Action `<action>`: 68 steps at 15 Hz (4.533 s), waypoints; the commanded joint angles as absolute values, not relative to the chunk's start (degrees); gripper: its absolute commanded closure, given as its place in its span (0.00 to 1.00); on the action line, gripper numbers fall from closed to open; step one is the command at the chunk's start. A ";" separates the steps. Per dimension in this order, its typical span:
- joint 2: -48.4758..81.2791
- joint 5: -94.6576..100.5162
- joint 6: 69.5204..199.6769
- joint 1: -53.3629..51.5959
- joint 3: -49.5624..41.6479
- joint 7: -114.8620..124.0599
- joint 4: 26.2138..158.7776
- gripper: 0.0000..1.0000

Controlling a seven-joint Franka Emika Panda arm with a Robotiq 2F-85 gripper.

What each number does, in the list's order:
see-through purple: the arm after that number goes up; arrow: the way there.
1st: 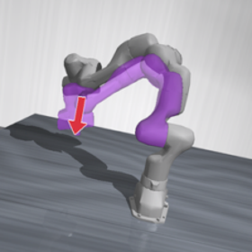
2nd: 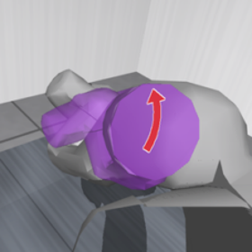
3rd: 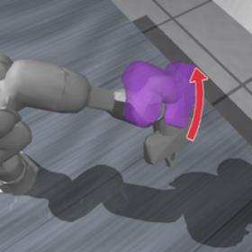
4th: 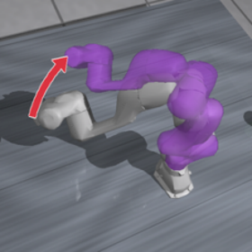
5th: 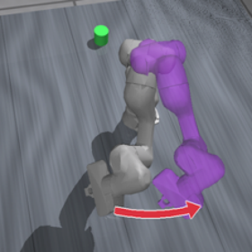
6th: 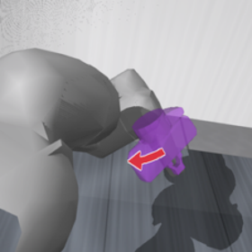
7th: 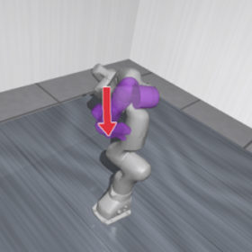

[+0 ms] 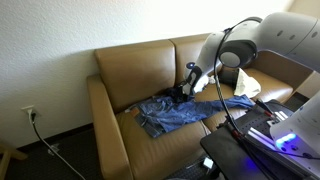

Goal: Move the black cloth to the right of the couch

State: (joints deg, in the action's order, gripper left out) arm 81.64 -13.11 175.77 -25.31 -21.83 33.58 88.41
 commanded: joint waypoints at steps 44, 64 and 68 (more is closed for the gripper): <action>66.26 -20.87 158.14 11.13 -21.40 75.87 70.95 1.00; 83.14 -2.69 124.54 27.49 -32.72 115.89 34.00 0.38; 82.03 -2.96 122.31 33.78 -21.60 102.67 27.58 0.10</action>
State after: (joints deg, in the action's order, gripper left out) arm 83.01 -3.72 125.93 29.16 -29.44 111.70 33.11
